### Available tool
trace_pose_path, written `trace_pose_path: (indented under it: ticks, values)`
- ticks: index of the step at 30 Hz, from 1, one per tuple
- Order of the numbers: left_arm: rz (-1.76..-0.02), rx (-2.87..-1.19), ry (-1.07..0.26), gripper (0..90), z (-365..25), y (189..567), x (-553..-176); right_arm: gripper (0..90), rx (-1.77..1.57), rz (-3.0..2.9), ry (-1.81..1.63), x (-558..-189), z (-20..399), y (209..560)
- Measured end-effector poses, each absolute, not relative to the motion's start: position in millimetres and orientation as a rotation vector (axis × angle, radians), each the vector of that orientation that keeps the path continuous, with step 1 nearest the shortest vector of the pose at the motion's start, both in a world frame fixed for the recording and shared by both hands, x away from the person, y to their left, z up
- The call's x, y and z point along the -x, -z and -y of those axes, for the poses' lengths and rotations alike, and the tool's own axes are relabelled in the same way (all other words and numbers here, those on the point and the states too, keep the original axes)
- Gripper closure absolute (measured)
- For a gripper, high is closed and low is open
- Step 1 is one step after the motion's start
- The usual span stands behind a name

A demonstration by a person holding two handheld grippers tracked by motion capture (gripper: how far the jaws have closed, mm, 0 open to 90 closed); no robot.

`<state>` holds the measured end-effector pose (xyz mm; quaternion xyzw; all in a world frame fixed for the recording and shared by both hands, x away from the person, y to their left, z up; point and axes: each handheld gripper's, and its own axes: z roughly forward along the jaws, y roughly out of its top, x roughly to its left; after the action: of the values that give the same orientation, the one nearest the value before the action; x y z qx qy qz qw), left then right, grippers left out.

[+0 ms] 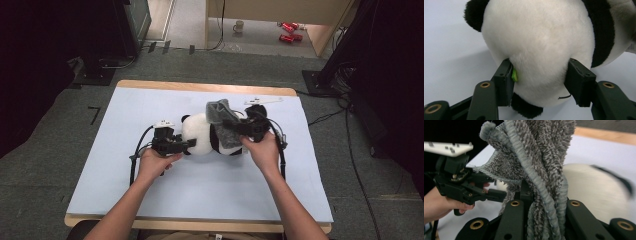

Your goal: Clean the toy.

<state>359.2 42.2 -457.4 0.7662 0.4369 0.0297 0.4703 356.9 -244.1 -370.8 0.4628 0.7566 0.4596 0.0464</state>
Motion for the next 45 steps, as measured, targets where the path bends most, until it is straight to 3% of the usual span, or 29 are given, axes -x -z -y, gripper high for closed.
trace_pose_path:
  ticks: [7, 15, 27, 45]
  values:
    - [-1.057, -1.883, -0.107, 45.0, -37, 456, -352, 77.7, -1.355, -2.411, -1.377, -360, 206, 388]
    - [-1.072, -1.901, -0.124, 53.3, -27, 451, -344, 76.9, -1.296, -2.463, -1.34, -357, 183, 402]
    - [-1.071, -1.943, -0.105, 56.9, -29, 450, -356, 77.4, -1.309, -2.415, -1.254, -365, 213, 401]
    - [-1.063, -1.954, -0.023, 60.3, -40, 444, -380, 77.7, -1.473, -2.224, -1.25, -360, 290, 385]
